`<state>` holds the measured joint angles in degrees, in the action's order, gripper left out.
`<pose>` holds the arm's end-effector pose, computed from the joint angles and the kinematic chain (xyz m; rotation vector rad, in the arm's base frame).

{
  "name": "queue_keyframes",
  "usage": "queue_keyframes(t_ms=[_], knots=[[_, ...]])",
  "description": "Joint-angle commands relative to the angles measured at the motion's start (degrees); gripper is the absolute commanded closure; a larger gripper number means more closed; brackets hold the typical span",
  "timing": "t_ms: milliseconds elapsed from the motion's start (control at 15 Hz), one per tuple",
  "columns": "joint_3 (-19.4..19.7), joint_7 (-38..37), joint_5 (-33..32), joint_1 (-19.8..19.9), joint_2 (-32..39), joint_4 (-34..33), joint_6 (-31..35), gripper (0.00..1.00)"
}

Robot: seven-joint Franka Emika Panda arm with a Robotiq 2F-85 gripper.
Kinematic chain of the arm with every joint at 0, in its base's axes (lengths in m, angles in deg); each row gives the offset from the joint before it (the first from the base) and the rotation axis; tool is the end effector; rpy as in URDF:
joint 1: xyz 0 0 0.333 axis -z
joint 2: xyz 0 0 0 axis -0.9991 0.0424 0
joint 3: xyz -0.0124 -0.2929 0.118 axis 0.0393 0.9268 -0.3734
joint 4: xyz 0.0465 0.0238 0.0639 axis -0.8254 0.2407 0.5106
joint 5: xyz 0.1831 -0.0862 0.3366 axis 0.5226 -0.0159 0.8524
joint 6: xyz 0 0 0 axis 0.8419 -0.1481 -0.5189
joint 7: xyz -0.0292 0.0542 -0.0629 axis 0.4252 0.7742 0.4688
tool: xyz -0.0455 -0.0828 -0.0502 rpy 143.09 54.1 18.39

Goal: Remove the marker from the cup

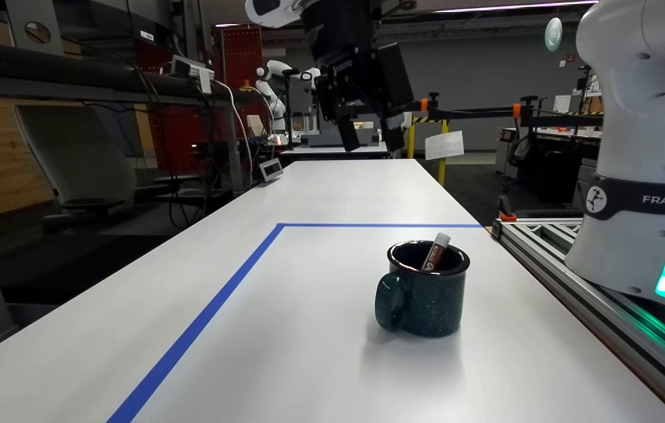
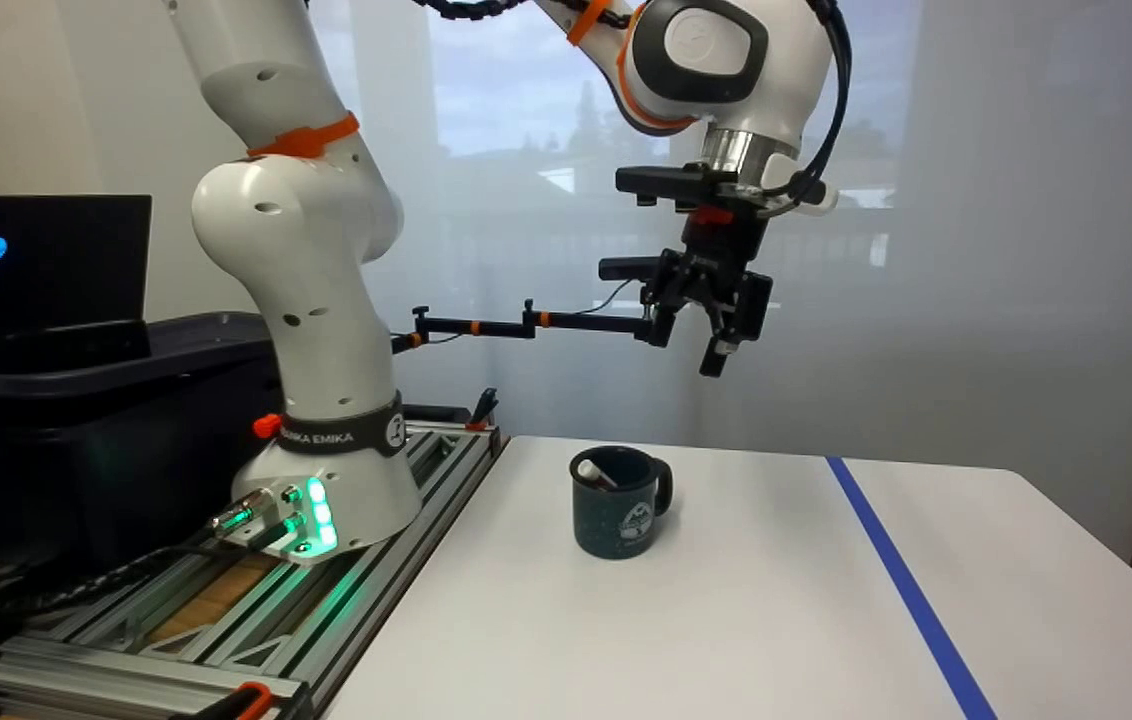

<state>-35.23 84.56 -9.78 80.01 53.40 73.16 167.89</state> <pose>0.3993 0.0612 0.3485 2.9212 0.9705 -0.4124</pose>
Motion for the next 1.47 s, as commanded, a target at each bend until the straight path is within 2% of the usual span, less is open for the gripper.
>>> queue_keyframes(t_ms=[0,600,667,800,867,1000,1067,1200,1333,1400], knots=[[-2.4,-0.8,-1.7,-1.3,2.3,3.1,2.9,0.00],[-5.3,-4.0,-5.7,-1.4,9.5,4.0,3.0,0.00],[-5.4,-4.4,-6.2,-1.4,10.1,4.1,3.1,0.14],[-5.6,-4.7,-6.6,-1.5,11.4,4.2,3.3,0.34],[-5.7,-5.0,-6.7,-1.5,11.9,4.3,3.3,0.27],[-6.0,-5.4,-6.9,-1.5,13.2,4.2,3.5,0.34],[-6.1,-5.6,-6.9,-1.5,13.6,4.2,3.4,0.50],[-6.4,-5.8,-7.1,-1.5,14.4,4.1,3.3,0.57],[-6.5,-6.0,-7.0,-1.5,15.1,4.1,3.4,0.55],[-6.6,-6.4,-7.2,-1.5,15.4,4.2,3.6,0.51]])
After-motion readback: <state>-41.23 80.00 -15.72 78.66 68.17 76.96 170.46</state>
